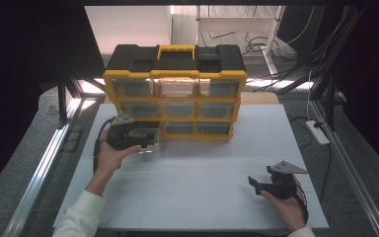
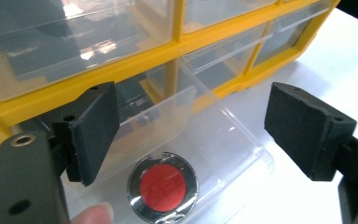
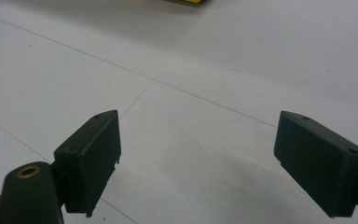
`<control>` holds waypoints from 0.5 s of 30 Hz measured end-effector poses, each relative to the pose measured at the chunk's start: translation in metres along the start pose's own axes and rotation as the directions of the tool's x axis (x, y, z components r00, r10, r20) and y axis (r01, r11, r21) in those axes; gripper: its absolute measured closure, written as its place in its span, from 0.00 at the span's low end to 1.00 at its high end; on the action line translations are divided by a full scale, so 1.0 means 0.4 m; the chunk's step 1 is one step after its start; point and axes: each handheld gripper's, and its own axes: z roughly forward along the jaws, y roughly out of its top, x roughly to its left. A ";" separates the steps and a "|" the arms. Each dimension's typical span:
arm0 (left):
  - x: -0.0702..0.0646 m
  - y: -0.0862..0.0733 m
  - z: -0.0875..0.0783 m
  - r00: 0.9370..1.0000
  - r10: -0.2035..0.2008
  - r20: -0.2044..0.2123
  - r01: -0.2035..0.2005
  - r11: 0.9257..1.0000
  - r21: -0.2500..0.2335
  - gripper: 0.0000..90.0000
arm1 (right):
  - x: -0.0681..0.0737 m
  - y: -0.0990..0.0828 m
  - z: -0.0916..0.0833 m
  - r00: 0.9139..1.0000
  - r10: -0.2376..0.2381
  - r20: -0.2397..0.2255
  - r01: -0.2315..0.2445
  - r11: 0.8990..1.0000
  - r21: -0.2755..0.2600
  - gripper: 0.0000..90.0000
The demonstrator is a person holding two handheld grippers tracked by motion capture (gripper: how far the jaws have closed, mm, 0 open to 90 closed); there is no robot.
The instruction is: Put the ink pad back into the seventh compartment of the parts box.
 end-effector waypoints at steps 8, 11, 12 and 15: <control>-0.032 -0.003 -0.020 0.999 0.027 0.035 -0.026 0.999 -0.020 0.21 | -0.001 -0.001 -0.001 1.000 0.002 0.000 -0.002 1.000 -0.003 0.17; -0.040 -0.005 -0.027 0.998 0.032 0.053 -0.030 0.999 -0.025 0.22 | -0.001 -0.001 -0.001 1.000 0.001 -0.001 -0.001 1.000 -0.003 0.17; -0.044 -0.006 -0.029 0.998 0.033 0.060 -0.031 0.999 -0.027 0.22 | -0.001 -0.001 -0.001 1.000 0.001 -0.001 -0.001 1.000 -0.003 0.17; -0.055 -0.012 -0.036 0.996 0.042 0.076 -0.040 0.999 -0.031 0.22 | -0.001 -0.001 -0.002 1.000 0.000 0.000 0.000 1.000 -0.004 0.17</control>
